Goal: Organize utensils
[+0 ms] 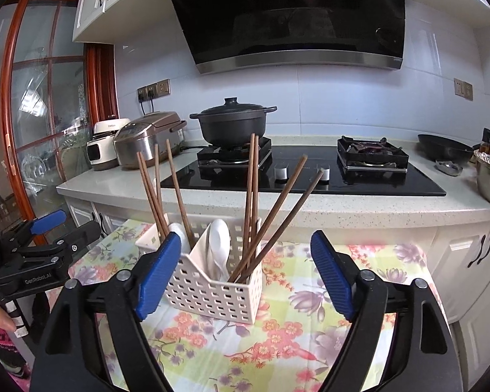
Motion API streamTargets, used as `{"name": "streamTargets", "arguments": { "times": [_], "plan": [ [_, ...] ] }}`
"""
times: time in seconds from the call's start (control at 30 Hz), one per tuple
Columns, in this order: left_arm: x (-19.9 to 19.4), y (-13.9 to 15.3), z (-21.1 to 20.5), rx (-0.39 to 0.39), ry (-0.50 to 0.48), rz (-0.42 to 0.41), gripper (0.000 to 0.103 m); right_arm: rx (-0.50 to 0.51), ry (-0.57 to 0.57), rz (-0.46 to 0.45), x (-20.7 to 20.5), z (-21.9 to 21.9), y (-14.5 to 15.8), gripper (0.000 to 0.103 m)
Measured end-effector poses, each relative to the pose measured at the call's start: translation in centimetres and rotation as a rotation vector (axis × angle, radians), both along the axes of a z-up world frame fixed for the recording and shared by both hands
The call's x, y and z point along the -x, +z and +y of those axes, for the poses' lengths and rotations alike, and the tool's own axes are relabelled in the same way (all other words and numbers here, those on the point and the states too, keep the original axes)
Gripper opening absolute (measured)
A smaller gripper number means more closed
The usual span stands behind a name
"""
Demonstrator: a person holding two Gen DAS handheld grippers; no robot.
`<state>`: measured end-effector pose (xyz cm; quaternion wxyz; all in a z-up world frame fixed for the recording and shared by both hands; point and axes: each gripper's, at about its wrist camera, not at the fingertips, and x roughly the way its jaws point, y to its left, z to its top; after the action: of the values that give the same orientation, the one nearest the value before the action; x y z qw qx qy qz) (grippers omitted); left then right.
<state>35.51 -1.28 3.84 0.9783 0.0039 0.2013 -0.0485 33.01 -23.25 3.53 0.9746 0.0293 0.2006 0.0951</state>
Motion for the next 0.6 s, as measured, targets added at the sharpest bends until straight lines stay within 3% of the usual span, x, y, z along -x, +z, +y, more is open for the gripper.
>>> {"name": "streamTargets", "arguments": {
  "times": [0.43, 0.6],
  "plan": [
    [2.0, -1.5, 0.9, 0.008, -0.008, 0.039, 0.098, 0.006, -0.019, 0.008, 1.5, 0.7, -1.2, 0.082],
    [3.5, -1.3, 0.9, 0.012, -0.012, 0.018, 0.098, 0.014, -0.039, -0.015, 2.9, 0.6, -0.8, 0.084]
  ]
}}
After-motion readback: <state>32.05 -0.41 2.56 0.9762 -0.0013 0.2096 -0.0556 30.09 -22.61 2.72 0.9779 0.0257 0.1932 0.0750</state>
